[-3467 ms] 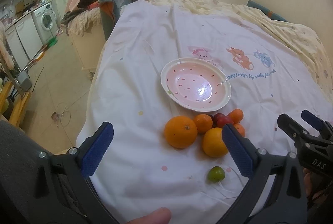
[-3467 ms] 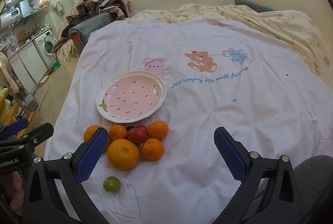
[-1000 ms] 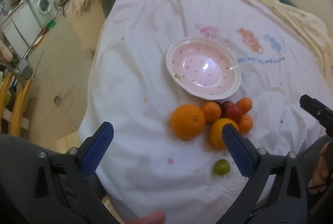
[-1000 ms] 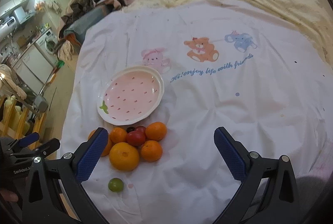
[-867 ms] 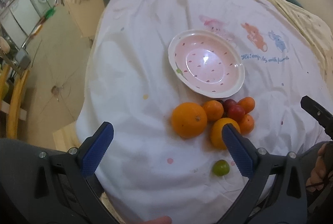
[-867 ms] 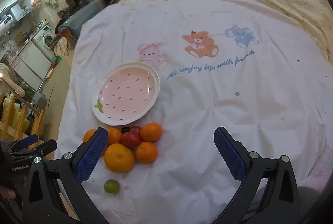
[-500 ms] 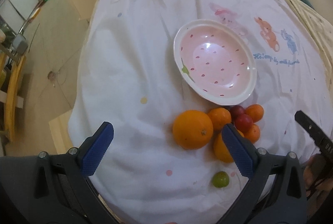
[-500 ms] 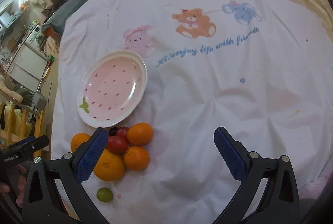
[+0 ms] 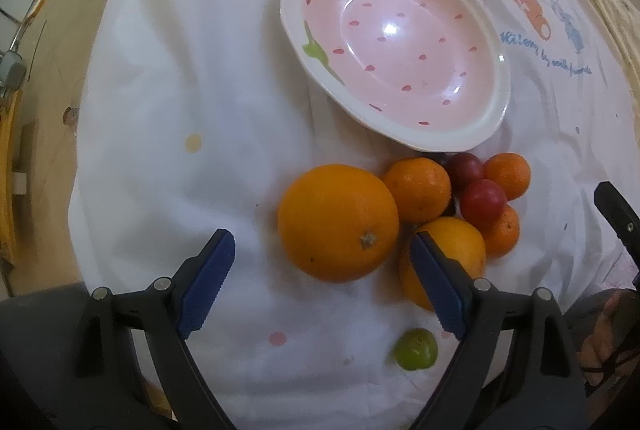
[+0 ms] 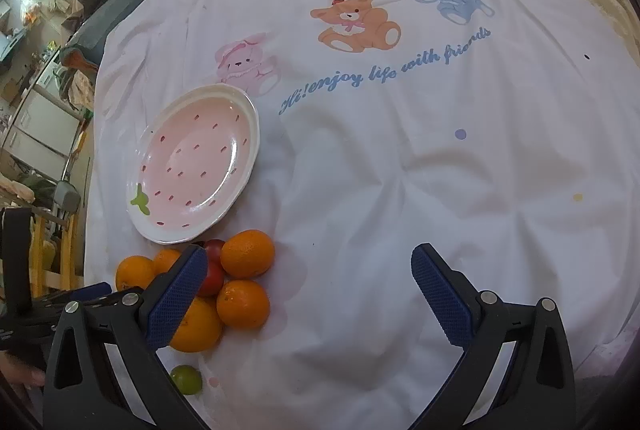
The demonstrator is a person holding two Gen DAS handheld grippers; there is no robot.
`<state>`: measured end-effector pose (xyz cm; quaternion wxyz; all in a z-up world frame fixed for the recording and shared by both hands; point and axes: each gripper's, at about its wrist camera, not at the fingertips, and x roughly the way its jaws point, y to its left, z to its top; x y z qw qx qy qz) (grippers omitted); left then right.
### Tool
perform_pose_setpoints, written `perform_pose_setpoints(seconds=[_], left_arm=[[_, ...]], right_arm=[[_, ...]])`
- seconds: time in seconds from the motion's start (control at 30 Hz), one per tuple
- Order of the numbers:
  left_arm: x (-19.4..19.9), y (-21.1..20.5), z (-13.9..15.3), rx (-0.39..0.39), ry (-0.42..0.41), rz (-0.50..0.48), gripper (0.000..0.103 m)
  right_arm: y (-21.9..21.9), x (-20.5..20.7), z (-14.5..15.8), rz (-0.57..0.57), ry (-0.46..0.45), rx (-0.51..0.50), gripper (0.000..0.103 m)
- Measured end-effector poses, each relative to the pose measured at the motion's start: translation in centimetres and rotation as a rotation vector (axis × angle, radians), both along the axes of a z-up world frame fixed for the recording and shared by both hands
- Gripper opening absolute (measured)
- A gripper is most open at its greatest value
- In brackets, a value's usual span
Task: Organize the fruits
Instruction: 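Grasp the large orange with the left tool while the right tool approaches the fruit pile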
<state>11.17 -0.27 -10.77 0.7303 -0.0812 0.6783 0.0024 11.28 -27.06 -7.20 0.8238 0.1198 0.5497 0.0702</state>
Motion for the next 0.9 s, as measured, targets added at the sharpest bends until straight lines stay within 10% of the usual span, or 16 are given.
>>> perform_pose_setpoints(seconds=[0.23, 0.9], left_arm=[[0.3, -0.8, -0.2, -0.011, -0.004, -0.033, 0.060], [-1.9, 0.3, 5.0, -0.071, -0.161, -0.023, 0.050]], right_arm=[[1.0, -0.1, -0.3, 0.036, -0.001, -0.047, 0.103], [0.2, -0.9, 0.4, 0.006, -0.021, -0.034, 0.103]])
